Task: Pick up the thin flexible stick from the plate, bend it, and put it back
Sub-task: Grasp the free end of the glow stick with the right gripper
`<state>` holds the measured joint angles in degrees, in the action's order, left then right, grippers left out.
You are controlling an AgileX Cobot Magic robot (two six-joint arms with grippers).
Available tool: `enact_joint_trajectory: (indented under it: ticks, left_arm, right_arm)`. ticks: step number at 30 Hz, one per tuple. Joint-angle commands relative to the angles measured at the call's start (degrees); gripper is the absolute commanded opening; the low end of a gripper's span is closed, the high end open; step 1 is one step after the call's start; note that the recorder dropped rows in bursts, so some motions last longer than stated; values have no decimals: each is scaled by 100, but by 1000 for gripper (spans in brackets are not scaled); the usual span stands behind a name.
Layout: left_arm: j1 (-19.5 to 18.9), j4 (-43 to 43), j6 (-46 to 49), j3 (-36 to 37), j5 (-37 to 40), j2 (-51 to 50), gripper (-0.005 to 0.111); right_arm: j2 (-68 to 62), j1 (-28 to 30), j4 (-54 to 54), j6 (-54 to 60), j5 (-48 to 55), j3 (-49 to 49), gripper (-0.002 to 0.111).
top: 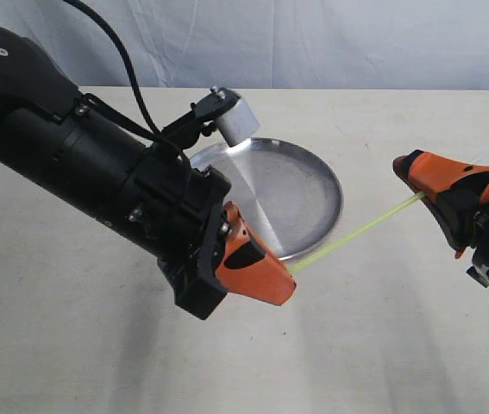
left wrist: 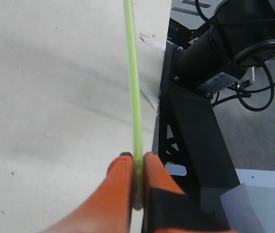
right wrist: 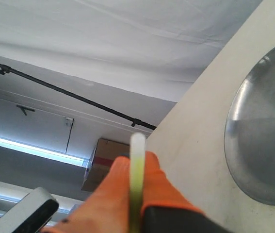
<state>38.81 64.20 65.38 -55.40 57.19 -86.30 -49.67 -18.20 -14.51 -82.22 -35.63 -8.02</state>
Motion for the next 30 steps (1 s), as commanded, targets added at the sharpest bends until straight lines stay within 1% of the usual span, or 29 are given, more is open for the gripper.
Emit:
enact_joint_trajectory:
  ticks: [1,10,17,19,22,30]
  left_arm:
    - [13,-80,16,13,172,45,0]
    - [13,-80,16,13,211,45,0]
    - [13,165,45,13,234,45,0]
    - [13,190,82,13,234,45,0]
    - [13,366,236,13,234,45,0]
    - [13,1084,874,13,234,45,0]
  right_arm:
    - [-26,-18,-5,167,-136,-33,0]
    - [-26,-18,-256,178,-266,-46,0]
    - [-26,-18,-1296,223,16,-427,0]
    - [-26,-18,-1522,223,243,-570,0]
    - [-26,-18,-1732,223,682,-737,0]
    - [-26,-18,-1878,223,884,-744,-1]
